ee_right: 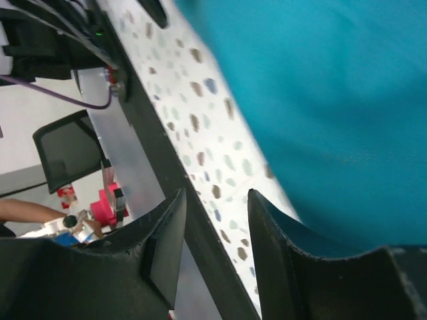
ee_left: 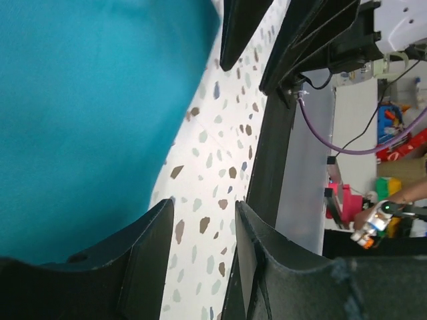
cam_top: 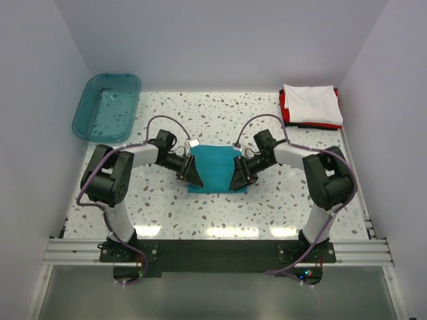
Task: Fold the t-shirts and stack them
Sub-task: Fold the tshirt
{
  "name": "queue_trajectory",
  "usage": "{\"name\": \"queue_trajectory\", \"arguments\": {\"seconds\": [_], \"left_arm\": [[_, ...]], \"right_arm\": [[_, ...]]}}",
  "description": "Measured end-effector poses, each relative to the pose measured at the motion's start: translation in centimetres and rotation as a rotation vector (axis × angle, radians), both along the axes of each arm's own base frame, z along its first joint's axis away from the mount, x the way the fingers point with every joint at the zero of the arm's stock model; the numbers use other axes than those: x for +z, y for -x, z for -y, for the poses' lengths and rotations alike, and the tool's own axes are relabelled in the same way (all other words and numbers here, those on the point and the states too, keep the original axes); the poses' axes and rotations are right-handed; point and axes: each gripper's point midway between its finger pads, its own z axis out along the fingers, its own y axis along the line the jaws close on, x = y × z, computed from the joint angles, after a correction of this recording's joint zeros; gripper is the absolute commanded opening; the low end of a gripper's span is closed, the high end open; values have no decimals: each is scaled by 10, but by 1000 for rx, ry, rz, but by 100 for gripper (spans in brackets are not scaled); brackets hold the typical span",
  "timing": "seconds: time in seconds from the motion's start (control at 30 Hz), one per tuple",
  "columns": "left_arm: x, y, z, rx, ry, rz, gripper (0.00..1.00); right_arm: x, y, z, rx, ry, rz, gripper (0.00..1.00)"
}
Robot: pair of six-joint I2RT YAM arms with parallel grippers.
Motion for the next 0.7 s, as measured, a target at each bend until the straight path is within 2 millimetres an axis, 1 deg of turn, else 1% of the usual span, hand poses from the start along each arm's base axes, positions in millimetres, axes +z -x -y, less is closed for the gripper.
{"name": "queue_trajectory", "arguments": {"seconds": [0.07,0.17,0.23,0.37,0.47,0.53,0.57,0.6,0.63,0.7], "left_arm": [[-19,2,-3,15,-30,-63,45],[-47,5,-13,56,-79,-156,43],[-52,4,-19,88,-72,-221,43],[-50,-7,-28,131,-67,-221,42],[-43,-17,-33,129,-75,-150,46],[-30,-28,-34,125,-78,-61,47],[-19,-36,-34,123,-77,9,48],[-6,-45,-34,120,-79,92,48],[7,-54,-33,120,-84,176,49],[30,-71,-29,113,-123,391,52]], "right_arm": [[-24,2,6,-12,41,-60,44],[-46,3,17,-28,81,-111,43],[-52,1,23,-40,89,-127,43],[-49,-6,30,-25,94,-90,43],[-35,-19,33,-5,101,-16,48],[-14,-29,37,-15,92,59,53],[-2,-34,40,-31,89,109,55],[13,-39,45,-56,86,163,61],[29,-46,51,-96,88,219,64],[53,-57,63,-178,89,318,70]]}}
